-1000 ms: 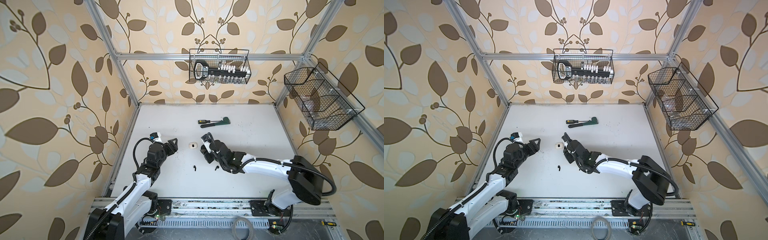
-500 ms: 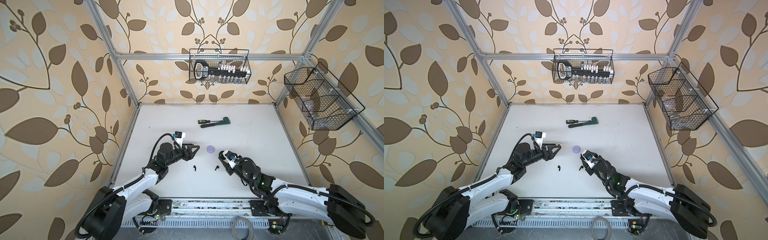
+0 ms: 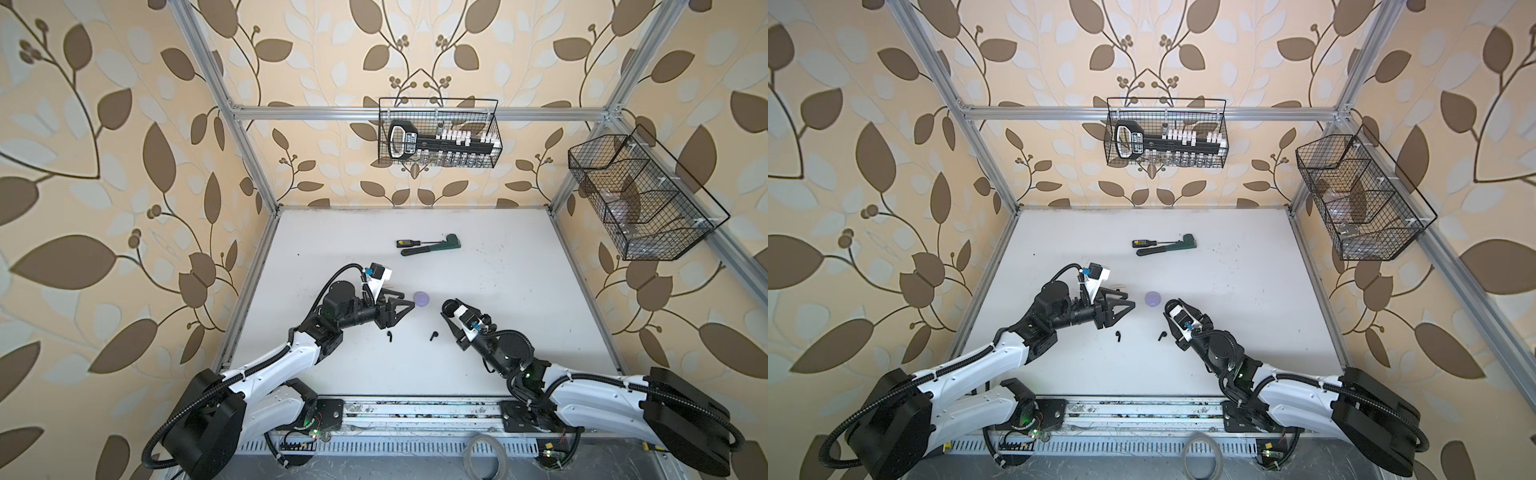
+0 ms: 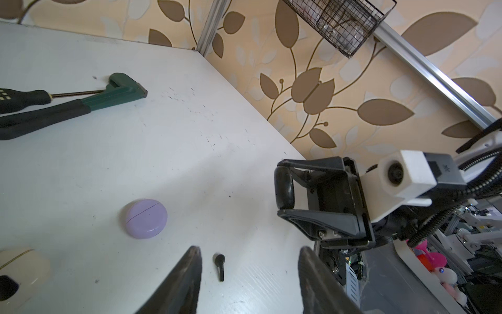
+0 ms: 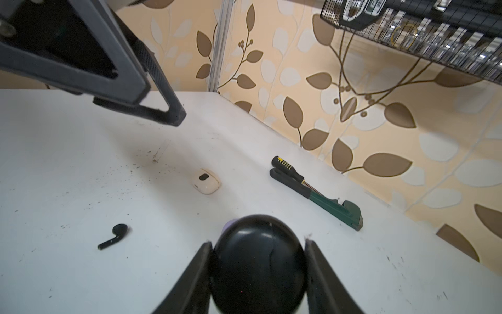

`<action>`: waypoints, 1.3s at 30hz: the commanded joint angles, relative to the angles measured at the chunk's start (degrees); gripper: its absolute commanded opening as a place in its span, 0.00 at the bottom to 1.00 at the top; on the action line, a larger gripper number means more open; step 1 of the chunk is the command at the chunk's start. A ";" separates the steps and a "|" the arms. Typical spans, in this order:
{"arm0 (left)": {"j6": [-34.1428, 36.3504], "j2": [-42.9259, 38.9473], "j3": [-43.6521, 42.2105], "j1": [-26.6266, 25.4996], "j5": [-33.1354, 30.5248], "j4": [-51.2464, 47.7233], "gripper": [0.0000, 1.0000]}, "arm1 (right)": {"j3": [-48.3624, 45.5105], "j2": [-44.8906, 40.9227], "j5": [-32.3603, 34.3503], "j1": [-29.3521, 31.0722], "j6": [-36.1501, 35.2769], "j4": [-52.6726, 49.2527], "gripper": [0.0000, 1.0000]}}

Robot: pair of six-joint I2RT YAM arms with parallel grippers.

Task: Insert the wireless bluetooth earbuds into the charging case
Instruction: 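Bring the left gripper to the black case held by the right gripper, then close the left gripper on the black case beside the right gripper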

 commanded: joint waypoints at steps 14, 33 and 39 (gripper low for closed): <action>6.78 6.31 8.21 -6.28 7.48 -5.38 0.52 | -0.97 2.78 0.43 4.35 -6.65 9.64 0.23; 11.23 12.34 14.52 -10.95 7.49 -14.46 0.38 | 1.40 6.89 2.57 8.31 -8.38 10.67 0.24; 12.04 14.23 15.89 -11.65 7.26 -16.22 0.36 | 1.49 6.86 3.10 8.98 -8.71 10.91 0.24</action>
